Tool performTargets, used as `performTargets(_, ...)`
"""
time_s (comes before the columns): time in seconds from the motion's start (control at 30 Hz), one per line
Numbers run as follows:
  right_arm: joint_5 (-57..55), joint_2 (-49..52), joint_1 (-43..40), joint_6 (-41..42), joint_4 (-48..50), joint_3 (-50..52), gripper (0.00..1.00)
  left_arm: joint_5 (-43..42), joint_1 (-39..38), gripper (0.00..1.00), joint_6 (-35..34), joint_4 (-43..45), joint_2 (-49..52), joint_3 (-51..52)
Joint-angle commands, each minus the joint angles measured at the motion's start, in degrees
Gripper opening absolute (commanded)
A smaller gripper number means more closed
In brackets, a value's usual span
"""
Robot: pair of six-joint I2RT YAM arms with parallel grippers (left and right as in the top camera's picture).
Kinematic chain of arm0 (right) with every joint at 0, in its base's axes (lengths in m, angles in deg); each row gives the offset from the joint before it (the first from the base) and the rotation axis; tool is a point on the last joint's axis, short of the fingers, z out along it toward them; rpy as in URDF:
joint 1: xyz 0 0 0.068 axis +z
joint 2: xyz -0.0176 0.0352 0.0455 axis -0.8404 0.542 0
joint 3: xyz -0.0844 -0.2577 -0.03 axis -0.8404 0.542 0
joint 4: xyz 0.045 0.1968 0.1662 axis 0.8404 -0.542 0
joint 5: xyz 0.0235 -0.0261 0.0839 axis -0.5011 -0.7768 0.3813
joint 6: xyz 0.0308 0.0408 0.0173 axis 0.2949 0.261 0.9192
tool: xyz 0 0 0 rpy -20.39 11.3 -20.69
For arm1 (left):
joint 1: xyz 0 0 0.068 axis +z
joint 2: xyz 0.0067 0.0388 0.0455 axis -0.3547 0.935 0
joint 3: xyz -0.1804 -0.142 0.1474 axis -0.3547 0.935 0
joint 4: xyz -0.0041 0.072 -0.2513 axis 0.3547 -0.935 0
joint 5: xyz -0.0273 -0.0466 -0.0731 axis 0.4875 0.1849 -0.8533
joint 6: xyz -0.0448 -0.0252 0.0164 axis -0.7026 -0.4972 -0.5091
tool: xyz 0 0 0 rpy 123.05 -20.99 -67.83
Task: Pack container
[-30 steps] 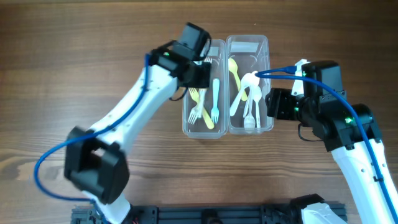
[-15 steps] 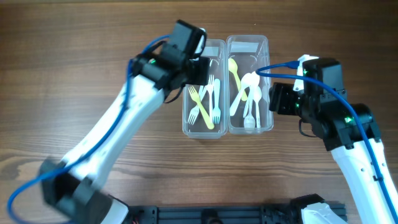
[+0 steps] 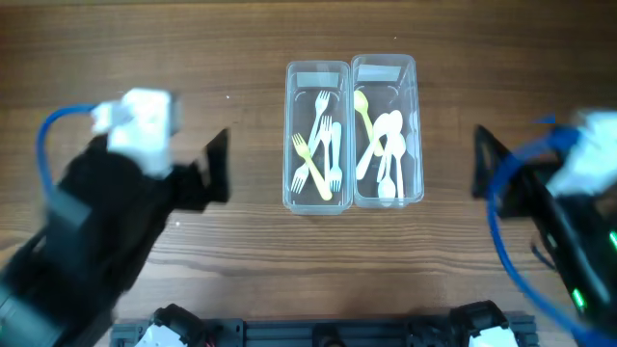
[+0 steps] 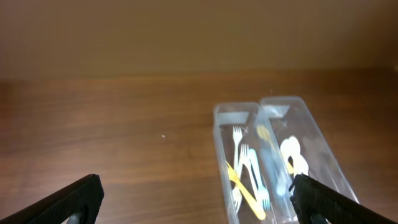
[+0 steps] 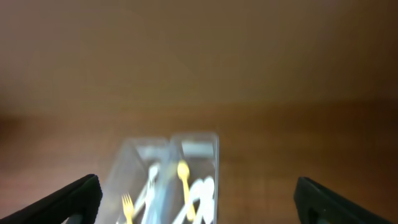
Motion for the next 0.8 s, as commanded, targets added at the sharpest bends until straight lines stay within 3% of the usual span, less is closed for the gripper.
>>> performTargets(0.0, 0.9, -5.4, -0.1, -0.4, -1.6, -0.2, 0.99, 5.6, -0.1, 1.0, -1.5, -2.8, -6.6, -0.3)
performTargets(0.17, 3.4, -9.4, -0.1, -0.3, -4.8, -0.2, 1.0, 14.3, -0.1, 1.0, -7.4, -9.7, -10.7, -0.3)
performTargets(0.4, 3.4, -9.5, -0.1, -0.3, -10.8, -0.2, 1.0, 14.4, -0.1, 1.0, -7.3, -13.7, -11.0, -0.3)
performTargets(0.77, 3.3, -9.5, -0.1, -0.3, -12.5, -0.2, 1.0, 14.4, -0.1, 1.0, -7.3, -13.7, -11.0, -0.3)
